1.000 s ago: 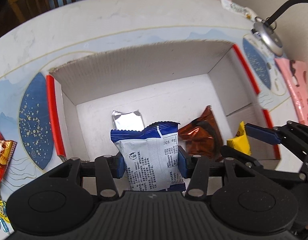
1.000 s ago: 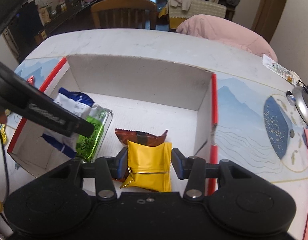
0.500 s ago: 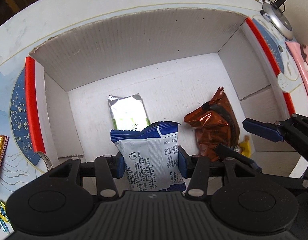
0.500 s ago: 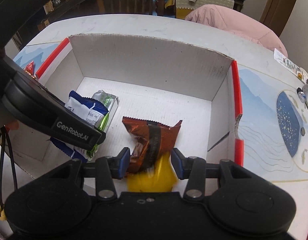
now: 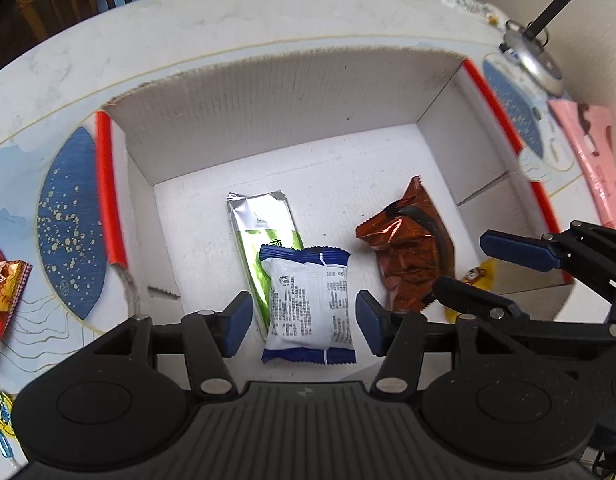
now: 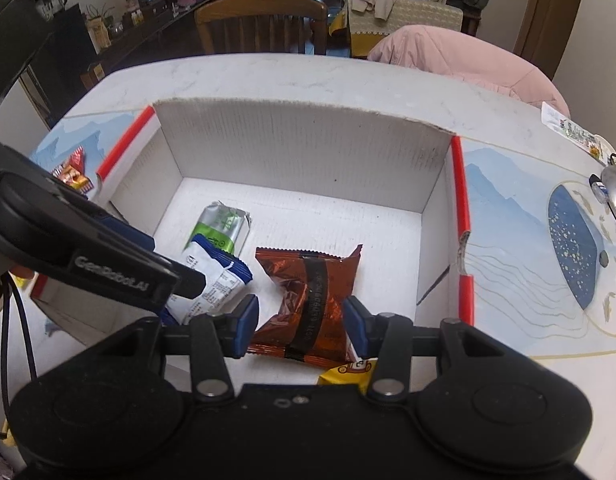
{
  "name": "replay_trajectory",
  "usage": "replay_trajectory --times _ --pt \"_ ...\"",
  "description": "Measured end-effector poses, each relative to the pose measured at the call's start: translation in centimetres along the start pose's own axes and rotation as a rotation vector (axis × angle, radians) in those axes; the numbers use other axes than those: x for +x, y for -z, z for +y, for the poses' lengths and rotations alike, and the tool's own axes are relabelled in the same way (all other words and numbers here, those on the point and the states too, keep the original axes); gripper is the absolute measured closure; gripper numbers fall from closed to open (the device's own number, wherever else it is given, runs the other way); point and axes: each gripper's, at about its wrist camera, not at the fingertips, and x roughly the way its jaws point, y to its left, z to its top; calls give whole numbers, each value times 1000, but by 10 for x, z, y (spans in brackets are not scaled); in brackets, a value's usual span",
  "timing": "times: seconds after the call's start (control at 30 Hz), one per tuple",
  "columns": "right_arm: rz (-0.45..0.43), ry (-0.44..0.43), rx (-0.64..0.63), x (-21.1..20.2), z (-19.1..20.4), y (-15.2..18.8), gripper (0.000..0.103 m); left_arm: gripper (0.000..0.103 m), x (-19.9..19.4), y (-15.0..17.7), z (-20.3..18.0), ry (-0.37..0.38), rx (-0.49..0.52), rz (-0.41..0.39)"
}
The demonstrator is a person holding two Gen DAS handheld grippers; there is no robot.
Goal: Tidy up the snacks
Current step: 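Carry both snacks into the red box and open both tools, then move both tools back over the remaining snacks on the mat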
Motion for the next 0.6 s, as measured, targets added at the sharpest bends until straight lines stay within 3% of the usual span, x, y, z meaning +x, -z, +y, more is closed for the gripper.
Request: replay_trajectory --times 0.6 --pt "-159 -12 54 -69 48 5 41 43 -94 48 34 81 3 -188"
